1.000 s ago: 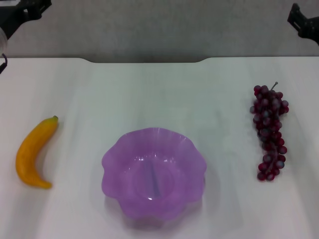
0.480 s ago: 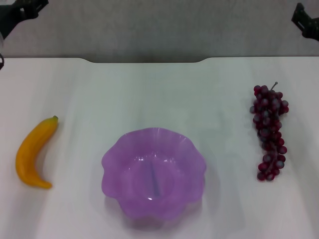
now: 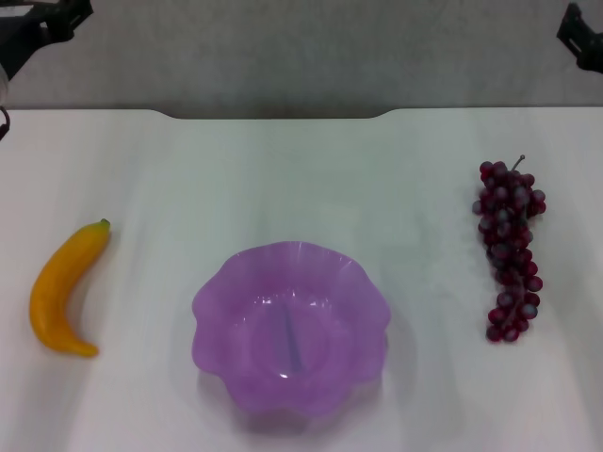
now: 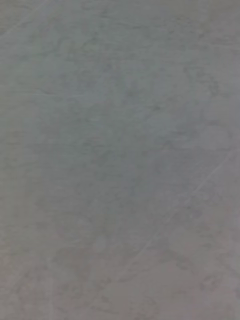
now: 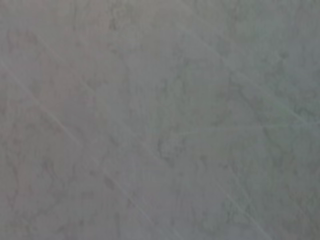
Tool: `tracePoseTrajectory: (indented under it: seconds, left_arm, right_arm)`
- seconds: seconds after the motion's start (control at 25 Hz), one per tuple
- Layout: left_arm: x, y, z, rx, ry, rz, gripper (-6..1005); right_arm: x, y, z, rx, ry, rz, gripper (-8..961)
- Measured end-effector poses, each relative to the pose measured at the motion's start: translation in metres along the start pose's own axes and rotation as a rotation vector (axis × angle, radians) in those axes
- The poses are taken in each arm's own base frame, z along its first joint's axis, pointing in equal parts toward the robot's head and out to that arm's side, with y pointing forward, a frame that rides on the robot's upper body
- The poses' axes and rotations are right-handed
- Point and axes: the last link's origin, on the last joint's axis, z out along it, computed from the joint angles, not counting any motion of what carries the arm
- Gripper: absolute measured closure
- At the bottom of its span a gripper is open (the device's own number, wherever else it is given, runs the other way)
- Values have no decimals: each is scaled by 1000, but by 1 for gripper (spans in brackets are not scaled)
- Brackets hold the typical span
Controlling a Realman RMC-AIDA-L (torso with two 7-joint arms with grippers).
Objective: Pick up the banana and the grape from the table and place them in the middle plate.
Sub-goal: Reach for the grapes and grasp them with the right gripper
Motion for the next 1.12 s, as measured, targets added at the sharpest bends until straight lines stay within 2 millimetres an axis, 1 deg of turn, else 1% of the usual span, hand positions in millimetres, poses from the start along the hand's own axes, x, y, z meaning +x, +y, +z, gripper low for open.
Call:
tracePoseTrajectory:
  seconds: [0.44,0.6,0.76,0.88,1.0,1.12]
  left_arm:
    - [5,3,1,-9,10,2,195]
    - [6,1,-1,-3,15,6,195]
    - [10,4,2,-10,23,21,195]
    - [8,7,2,-15,20,27,195]
    - [11,8,2,-21,29,22,195]
    - [11,8,1,-21,33,16,195]
  right_arm:
    - [-2,0,0,-1,-6,0,70]
    - [-2,3,0,-10,-8,-1,70]
    - [-3,0,-1,-1,-11,15,70]
    - [-8,1,0,-3,-23,16,70]
    - [-18,4,2,-11,-58,6,70]
    - [-20,5,1,-11,-65,-13,70]
